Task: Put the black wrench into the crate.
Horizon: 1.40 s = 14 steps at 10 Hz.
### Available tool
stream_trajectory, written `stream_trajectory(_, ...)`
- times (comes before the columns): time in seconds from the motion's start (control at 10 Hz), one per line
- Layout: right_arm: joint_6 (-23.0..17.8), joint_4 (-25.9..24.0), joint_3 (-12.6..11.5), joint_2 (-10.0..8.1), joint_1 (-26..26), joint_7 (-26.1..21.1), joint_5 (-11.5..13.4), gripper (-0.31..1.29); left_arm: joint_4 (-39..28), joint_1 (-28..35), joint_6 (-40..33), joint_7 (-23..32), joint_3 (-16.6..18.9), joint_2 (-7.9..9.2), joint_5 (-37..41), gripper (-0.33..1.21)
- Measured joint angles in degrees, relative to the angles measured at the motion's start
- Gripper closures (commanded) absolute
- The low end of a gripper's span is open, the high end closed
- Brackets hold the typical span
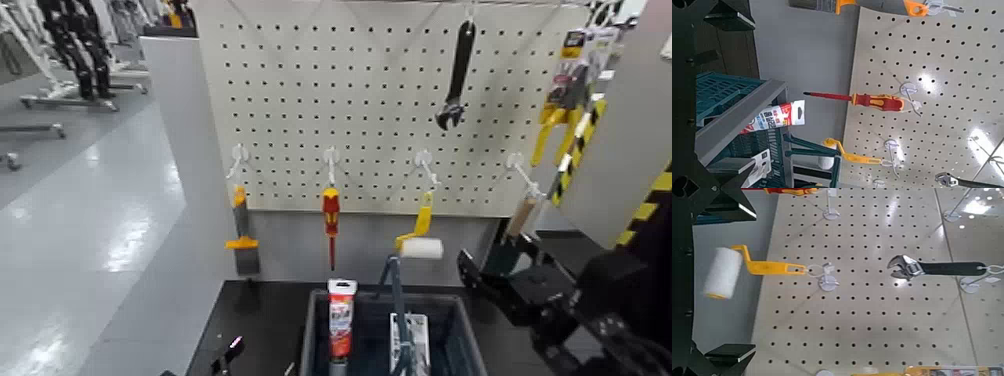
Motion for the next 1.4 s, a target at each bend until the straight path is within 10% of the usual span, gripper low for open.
stream_trajectory(1.4, 8.8, 9.5, 3.0, -5.81, -31.1, 14.0, -13.5, 0.14, 2.3, -3.6, -0.6, -0.8, -2.8, 2.27, 1.7, 0.10)
